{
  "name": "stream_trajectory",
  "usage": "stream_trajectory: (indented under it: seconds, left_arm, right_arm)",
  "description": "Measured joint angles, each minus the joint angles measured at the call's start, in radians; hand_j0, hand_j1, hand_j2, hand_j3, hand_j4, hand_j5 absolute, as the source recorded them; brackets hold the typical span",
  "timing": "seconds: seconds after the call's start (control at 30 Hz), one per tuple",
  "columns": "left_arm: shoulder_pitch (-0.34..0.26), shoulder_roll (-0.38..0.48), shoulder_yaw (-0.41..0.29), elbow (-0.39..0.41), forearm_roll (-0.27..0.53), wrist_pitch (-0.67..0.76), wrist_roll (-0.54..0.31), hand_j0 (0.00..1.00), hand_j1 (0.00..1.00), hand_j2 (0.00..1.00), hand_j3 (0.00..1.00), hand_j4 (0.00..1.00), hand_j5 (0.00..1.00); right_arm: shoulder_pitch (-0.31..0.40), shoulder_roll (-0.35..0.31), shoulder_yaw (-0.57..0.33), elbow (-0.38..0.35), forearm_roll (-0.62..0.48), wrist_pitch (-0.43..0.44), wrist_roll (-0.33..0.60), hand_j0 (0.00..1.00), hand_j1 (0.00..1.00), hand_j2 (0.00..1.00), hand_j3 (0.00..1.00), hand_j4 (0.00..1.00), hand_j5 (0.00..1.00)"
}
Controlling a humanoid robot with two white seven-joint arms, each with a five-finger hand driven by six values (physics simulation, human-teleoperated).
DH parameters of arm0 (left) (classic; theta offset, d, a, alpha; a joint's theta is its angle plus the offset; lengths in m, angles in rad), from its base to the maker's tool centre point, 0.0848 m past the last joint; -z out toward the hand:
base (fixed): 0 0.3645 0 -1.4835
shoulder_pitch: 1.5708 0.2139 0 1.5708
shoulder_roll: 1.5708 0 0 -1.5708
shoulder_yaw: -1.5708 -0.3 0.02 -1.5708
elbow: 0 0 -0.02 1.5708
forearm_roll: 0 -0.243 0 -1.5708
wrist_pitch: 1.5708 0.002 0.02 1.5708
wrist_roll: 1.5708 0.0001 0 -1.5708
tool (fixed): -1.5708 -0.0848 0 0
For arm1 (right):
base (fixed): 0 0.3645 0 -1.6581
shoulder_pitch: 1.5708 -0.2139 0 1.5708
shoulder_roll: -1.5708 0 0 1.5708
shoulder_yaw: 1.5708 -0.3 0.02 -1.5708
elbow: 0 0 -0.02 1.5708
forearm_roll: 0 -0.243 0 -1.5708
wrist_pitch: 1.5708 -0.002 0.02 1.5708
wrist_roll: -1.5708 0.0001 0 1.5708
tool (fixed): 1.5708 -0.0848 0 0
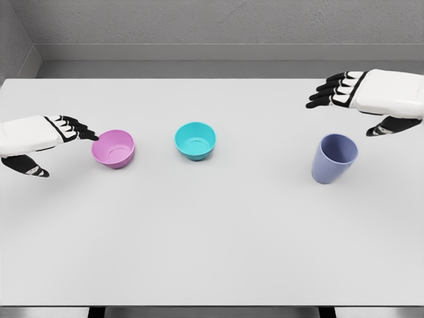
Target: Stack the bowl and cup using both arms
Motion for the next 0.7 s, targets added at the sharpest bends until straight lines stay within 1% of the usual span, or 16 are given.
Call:
stream_trajectory:
  seconds: [0.1,0.13,0.23,0.3,0.33,0.37,0.4,0.5,0.6,0.63,0.7]
  left_arm:
    - [-0.003,0.0,-0.001,0.0,0.0,0.0,0.0,1.0,1.0,1.0,1.0,1.0,1.0]
    - [-0.02,0.0,-0.006,0.0,0.001,0.0,0.0,1.0,1.0,1.0,1.0,1.0,1.0]
    - [-0.106,-0.005,-0.063,0.007,0.002,0.001,0.002,1.0,1.0,1.0,1.0,1.0,1.0]
    - [-0.13,-0.012,-0.096,0.031,0.003,0.001,0.005,1.0,1.0,1.0,1.0,1.0,1.0]
    - [-0.161,-0.016,-0.117,0.041,-0.002,-0.002,0.004,1.0,1.0,1.0,1.0,1.0,1.0]
    - [-0.206,-0.017,-0.142,0.048,0.004,0.001,-0.003,1.0,1.0,1.0,1.0,1.0,1.0]
    - [-0.238,-0.023,-0.171,0.052,0.003,0.001,-0.026,1.0,1.0,1.0,1.0,1.0,1.0]
    - [-0.272,-0.061,-0.223,0.063,-0.009,0.0,-0.077,1.0,1.0,1.0,1.0,1.0,1.0]
    - [-0.287,-0.098,-0.245,0.068,-0.041,0.0,-0.096,1.0,1.0,1.0,1.0,1.0,1.0]
    - [-0.31,-0.117,-0.252,0.072,-0.055,0.0,-0.099,1.0,1.0,1.0,1.0,1.0,1.0]
    - [-0.328,-0.157,-0.266,0.099,-0.076,0.0,-0.103,1.0,1.0,1.0,1.0,1.0,1.0]
  right_arm:
    - [-0.014,0.001,-0.001,-0.003,0.0,0.0,0.0,1.0,1.0,1.0,1.0,1.0,1.0]
    - [-0.014,0.001,-0.001,-0.003,0.0,0.0,0.0,1.0,1.0,1.0,1.0,1.0,1.0]
    - [-0.02,-0.001,-0.007,0.011,-0.002,0.0,0.0,1.0,1.0,1.0,1.0,1.0,1.0]
    - [-0.009,-0.012,-0.012,0.019,-0.001,0.0,0.0,1.0,1.0,1.0,1.0,1.0,1.0]
    - [-0.018,-0.017,-0.014,0.021,0.0,0.0,0.0,1.0,1.0,1.0,1.0,1.0,1.0]
    - [-0.018,-0.019,-0.016,0.022,0.0,0.0,0.0,1.0,1.0,1.0,1.0,1.0,1.0]
    - [-0.017,-0.02,-0.016,0.022,0.0,0.0,0.0,1.0,1.0,1.0,1.0,1.0,1.0]
    - [-0.018,-0.026,-0.01,0.02,0.0,0.0,0.0,1.0,1.0,1.0,1.0,1.0,1.0]
    - [-0.012,-0.029,-0.003,0.019,0.0,0.0,0.0,1.0,1.0,1.0,1.0,1.0,1.0]
    - [-0.012,-0.03,0.002,0.019,0.0,0.0,0.0,1.0,1.0,1.0,1.0,1.0,1.0]
    - [-0.011,-0.032,0.014,0.02,0.0,0.0,0.0,1.0,1.0,1.0,1.0,1.0,1.0]
